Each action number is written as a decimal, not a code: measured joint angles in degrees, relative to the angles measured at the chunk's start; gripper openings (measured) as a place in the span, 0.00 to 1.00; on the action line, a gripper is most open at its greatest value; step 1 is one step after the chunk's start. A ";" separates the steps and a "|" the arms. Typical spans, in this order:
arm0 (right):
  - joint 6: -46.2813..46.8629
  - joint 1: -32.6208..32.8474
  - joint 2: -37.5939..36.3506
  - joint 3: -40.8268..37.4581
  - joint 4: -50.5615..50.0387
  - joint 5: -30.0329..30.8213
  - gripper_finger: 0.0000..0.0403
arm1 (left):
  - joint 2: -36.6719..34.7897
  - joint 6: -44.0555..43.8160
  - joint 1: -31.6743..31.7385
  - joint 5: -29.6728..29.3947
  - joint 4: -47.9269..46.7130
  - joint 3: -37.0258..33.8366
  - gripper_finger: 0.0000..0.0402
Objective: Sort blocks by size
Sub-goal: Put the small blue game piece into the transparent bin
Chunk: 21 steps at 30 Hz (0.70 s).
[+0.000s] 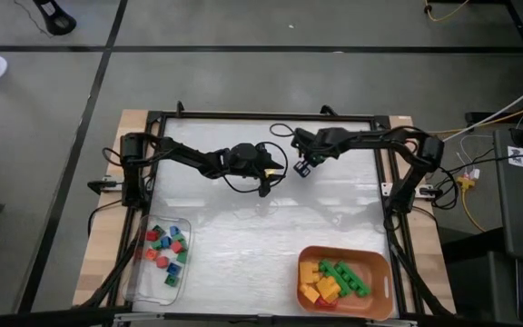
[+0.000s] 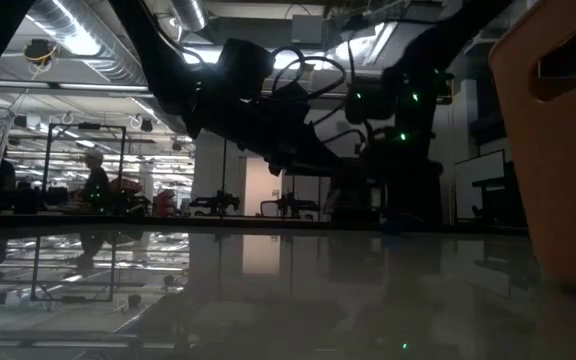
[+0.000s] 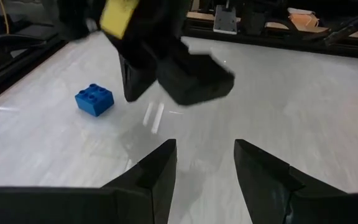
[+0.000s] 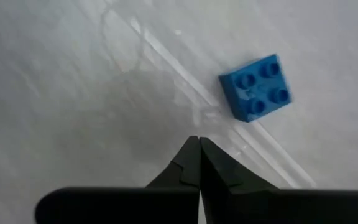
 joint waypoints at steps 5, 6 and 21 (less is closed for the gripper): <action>1.09 -3.06 0.02 -5.09 9.69 2.04 0.00 | 0.00 -0.06 -0.20 0.00 -0.01 0.00 0.37; 1.13 -3.85 0.02 -5.45 11.32 1.96 0.00 | 0.00 -0.06 -0.20 0.00 0.01 0.00 0.37; -2.34 -9.73 -0.66 -5.61 18.31 -2.87 0.00 | 0.00 -0.16 -0.17 0.00 -0.03 0.00 0.37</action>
